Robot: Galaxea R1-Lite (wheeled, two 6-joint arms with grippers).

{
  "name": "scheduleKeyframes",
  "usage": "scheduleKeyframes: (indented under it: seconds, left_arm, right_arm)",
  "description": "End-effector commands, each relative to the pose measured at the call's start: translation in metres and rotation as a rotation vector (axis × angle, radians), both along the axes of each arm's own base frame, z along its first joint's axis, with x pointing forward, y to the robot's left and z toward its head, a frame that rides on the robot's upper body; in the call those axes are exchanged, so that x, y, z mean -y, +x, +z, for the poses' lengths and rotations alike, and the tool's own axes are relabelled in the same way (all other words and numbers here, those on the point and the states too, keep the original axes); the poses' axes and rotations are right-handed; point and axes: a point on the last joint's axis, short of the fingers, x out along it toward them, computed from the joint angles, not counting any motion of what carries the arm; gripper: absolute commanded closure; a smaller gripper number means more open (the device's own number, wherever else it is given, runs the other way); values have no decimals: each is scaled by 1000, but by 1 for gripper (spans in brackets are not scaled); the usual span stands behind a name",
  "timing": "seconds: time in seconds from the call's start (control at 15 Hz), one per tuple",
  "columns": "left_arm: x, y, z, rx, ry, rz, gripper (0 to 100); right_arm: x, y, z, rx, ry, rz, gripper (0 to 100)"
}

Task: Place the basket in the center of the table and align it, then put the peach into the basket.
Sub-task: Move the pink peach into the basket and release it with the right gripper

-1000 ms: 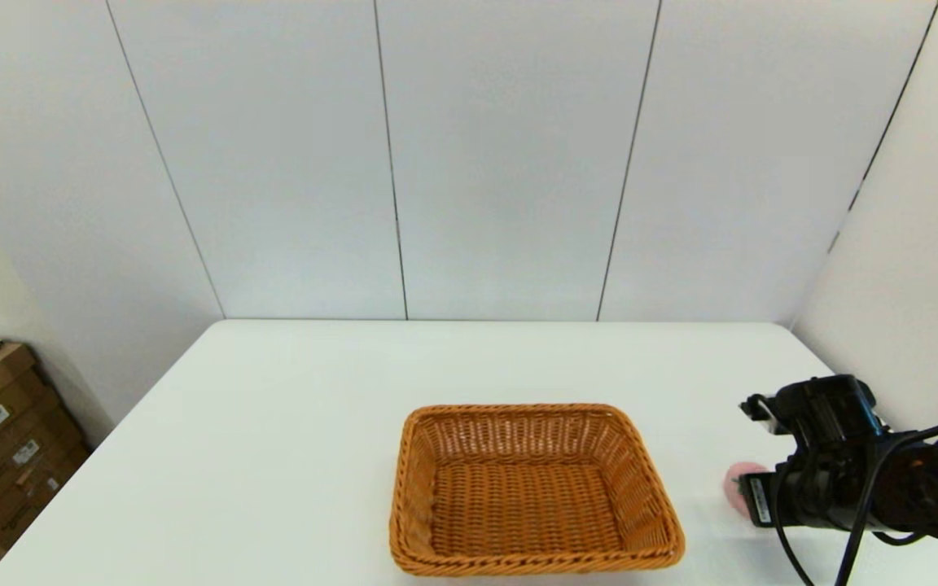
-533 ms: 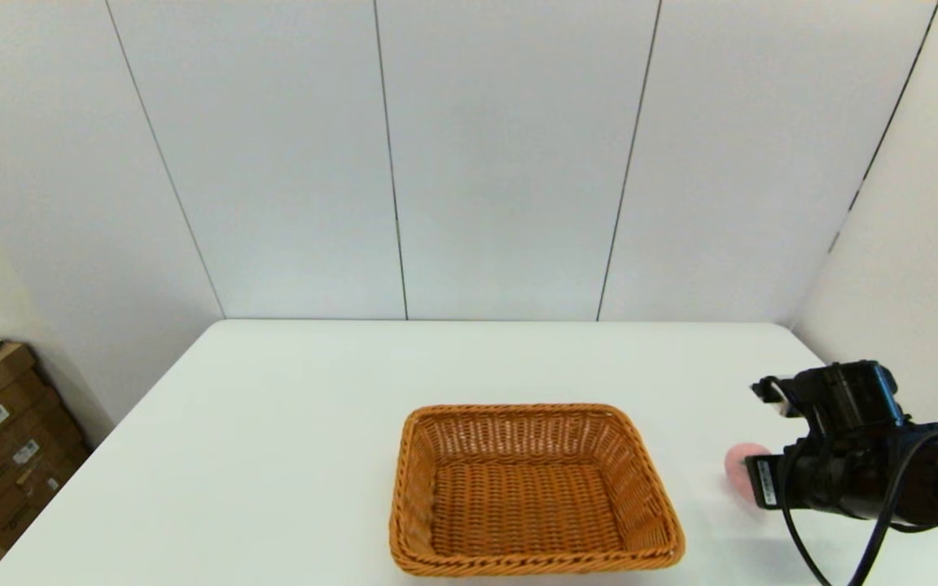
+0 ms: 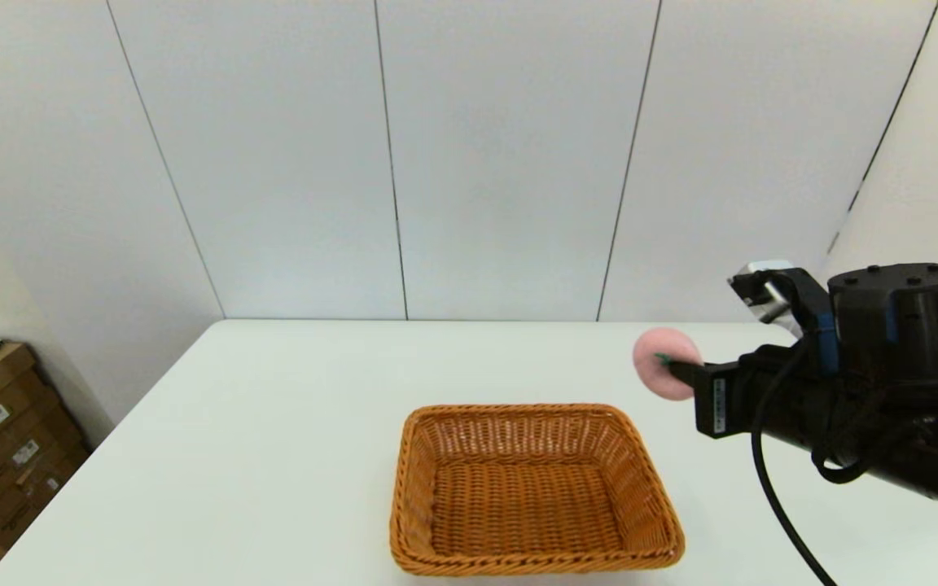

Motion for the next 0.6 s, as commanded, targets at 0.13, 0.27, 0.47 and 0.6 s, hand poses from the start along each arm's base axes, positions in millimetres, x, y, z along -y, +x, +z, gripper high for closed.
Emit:
scheduleKeyframes:
  seconds: [0.13,0.27,0.47,0.6]
  left_arm:
    - [0,0,0,-1,-1,0,0]
    - [0,0,0,-1,-1,1,0]
    - [0,0,0,-1,-1,1,0]
    - [0,0,0,-1,-1,1,0]
  right_arm:
    - [-55,-34,10,-19,-14,265,100]
    - [-66,-32,-5,-64,-48,288,100]
    - [-73,-27,-14,-89,-62,293,100]
    - [-76,-24,-17,-98,-70,292,100]
